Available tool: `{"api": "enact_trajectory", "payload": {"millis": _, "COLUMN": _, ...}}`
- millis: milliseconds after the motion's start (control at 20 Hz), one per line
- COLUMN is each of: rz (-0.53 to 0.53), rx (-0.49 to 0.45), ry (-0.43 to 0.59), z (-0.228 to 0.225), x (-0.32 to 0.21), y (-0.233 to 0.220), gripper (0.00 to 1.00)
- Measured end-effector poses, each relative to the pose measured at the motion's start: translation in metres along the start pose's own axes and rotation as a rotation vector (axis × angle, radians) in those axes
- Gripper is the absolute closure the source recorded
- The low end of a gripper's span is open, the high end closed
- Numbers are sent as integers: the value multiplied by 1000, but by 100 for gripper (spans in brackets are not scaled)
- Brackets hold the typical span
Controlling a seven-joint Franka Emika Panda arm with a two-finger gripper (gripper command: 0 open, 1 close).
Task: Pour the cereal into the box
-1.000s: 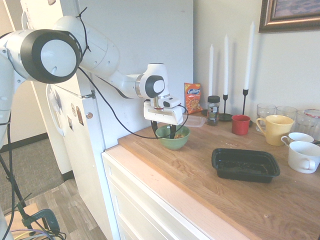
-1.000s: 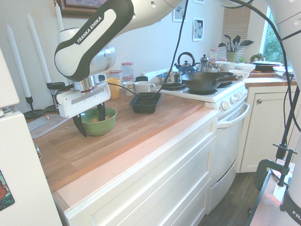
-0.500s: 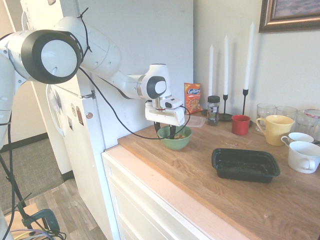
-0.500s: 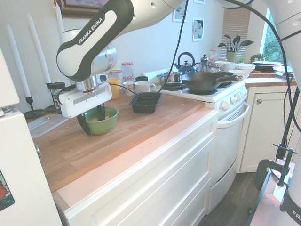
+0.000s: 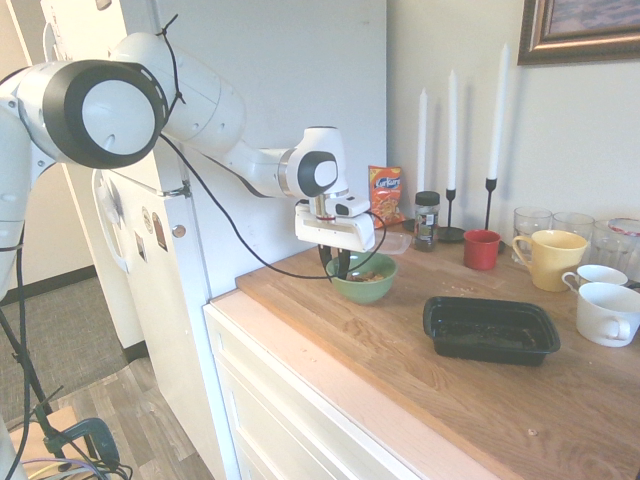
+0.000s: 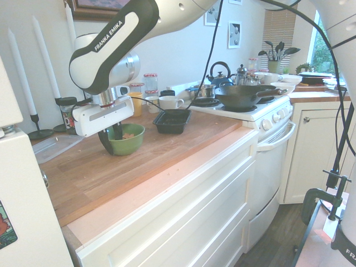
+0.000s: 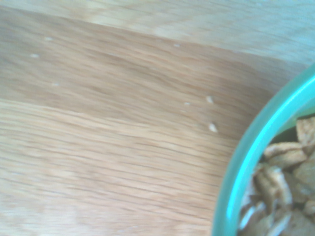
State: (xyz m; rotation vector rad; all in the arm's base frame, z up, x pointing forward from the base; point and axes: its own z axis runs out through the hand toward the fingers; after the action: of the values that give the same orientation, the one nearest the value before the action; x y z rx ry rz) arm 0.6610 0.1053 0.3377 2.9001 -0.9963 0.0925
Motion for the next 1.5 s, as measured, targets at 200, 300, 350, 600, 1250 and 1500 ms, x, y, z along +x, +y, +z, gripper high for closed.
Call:
{"api": "enact_trajectory", "payload": {"millis": 200, "rz": 4, "rx": 10, "ry": 12, "z": -5, "x": 5, "y": 2, "gripper": 100}}
{"api": "enact_trajectory", "payload": {"millis": 300, "rz": 7, "rx": 10, "ry": 12, "z": -5, "x": 7, "y": 3, "gripper": 100}}
{"api": "enact_trajectory", "payload": {"millis": 350, "rz": 8, "rx": 10, "ry": 13, "z": -5, "x": 7, "y": 4, "gripper": 100}}
{"api": "enact_trajectory", "payload": {"millis": 600, "rz": 27, "rx": 31, "ry": 6, "z": -22, "x": 10, "y": 11, "gripper": 100}}
{"api": "enact_trajectory", "payload": {"millis": 1250, "rz": 90, "rx": 139, "ry": 0, "z": -142, "x": 20, "y": 76, "gripper": 100}}
{"api": "enact_trajectory", "payload": {"millis": 1500, "rz": 147, "rx": 207, "ry": -61, "z": -146, "x": 56, "y": 131, "gripper": 100}}
